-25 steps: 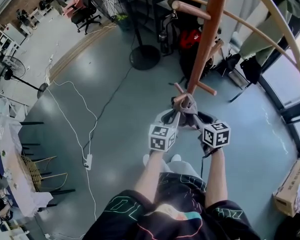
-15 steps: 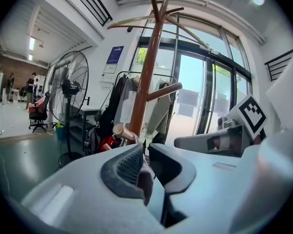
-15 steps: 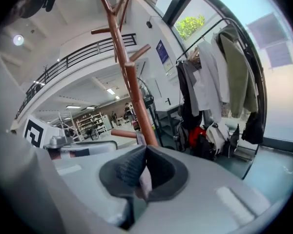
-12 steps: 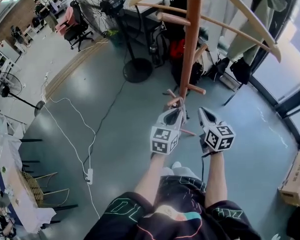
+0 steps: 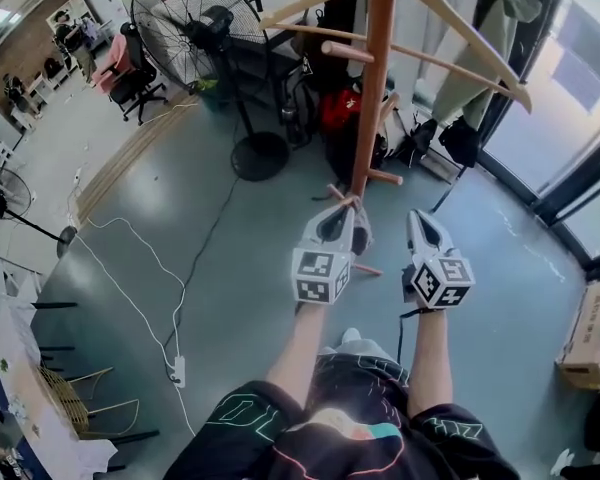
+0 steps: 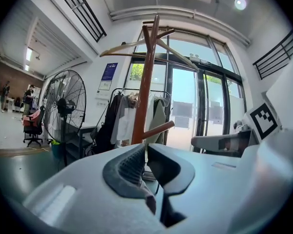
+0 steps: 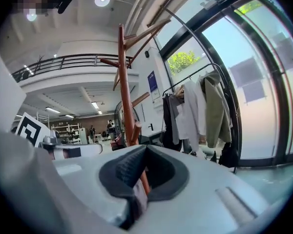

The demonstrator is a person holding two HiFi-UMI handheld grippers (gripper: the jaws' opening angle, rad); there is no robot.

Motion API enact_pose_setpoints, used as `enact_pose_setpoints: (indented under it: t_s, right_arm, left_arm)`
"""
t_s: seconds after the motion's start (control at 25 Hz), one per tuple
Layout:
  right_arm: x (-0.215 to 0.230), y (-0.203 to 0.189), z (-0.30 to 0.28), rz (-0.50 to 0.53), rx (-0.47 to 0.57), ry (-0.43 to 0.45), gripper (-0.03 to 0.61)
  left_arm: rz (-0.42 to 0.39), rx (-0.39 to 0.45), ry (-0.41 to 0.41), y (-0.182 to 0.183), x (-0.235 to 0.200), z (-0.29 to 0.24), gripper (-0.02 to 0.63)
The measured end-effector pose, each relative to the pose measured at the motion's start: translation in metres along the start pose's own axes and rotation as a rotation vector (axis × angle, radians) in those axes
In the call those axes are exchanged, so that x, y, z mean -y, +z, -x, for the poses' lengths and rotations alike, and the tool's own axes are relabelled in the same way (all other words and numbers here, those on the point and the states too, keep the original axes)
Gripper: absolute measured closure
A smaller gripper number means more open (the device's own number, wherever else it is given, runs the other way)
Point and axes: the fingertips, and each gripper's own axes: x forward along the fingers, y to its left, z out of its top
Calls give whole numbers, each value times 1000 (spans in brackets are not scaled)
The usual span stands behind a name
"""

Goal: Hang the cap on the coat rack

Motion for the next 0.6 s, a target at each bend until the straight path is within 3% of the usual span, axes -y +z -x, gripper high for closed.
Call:
enact_pose_setpoints:
  t_s: [0.28,0.6]
  right_arm:
    - [-30,28,10,42,91,-1,575]
    - [-47,40,18,121,104,-17,575]
  left_arm:
    - [-7,64,11,14,-13,18,595]
    - [-11,97,17,25,-15,32,597]
